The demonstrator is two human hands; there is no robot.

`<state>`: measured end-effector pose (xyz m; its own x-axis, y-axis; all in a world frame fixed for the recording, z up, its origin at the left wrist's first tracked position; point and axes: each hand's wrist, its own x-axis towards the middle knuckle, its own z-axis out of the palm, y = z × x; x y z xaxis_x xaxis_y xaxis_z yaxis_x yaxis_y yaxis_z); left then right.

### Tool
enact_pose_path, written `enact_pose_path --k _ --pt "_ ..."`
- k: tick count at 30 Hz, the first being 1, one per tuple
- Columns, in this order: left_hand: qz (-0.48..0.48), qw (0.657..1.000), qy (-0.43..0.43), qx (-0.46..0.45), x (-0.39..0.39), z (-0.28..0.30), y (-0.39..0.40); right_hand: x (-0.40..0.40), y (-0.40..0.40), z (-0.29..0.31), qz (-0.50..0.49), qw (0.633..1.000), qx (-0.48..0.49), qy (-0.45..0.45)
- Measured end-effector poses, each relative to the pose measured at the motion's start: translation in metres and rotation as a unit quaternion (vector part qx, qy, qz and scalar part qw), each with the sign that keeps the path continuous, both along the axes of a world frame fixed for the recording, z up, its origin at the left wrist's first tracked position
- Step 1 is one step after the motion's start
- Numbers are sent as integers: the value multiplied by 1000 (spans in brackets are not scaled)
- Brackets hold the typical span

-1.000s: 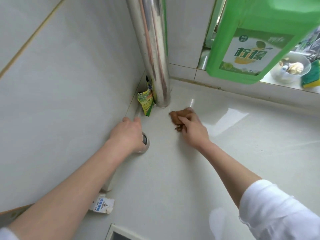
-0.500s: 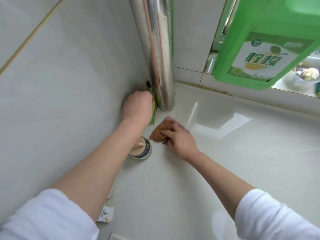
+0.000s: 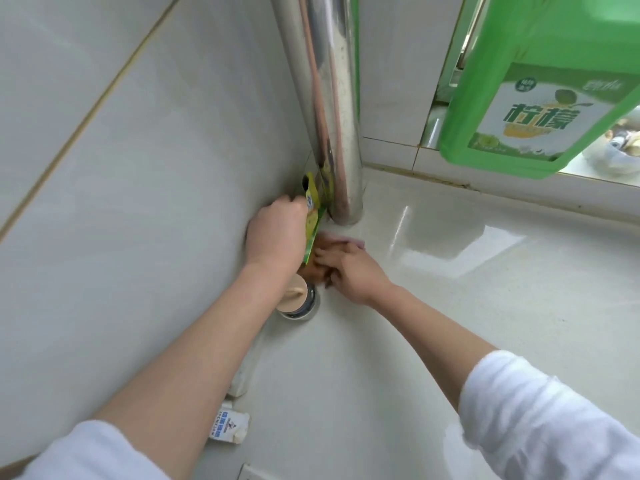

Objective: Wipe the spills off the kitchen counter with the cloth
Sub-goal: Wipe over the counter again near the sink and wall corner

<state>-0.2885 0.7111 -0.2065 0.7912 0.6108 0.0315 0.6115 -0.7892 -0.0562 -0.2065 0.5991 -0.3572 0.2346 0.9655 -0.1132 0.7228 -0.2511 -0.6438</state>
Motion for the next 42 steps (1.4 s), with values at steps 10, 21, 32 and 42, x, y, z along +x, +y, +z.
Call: enact_pose_path --k 10,21,32,42 --pt "35 999 30 -24 2 -27 -2 107 -55 7 -209 970 -95 -82" --pt "-9 993 100 62 -47 5 -35 133 6 -9 -189 979 59 -44" --pt "-52 968 242 -46 -54 -2 -35 75 -110 10 -427 898 -77 -69" --pt "-66 977 177 -95 -39 -14 -21 114 -113 -1 -309 947 -23 -86"
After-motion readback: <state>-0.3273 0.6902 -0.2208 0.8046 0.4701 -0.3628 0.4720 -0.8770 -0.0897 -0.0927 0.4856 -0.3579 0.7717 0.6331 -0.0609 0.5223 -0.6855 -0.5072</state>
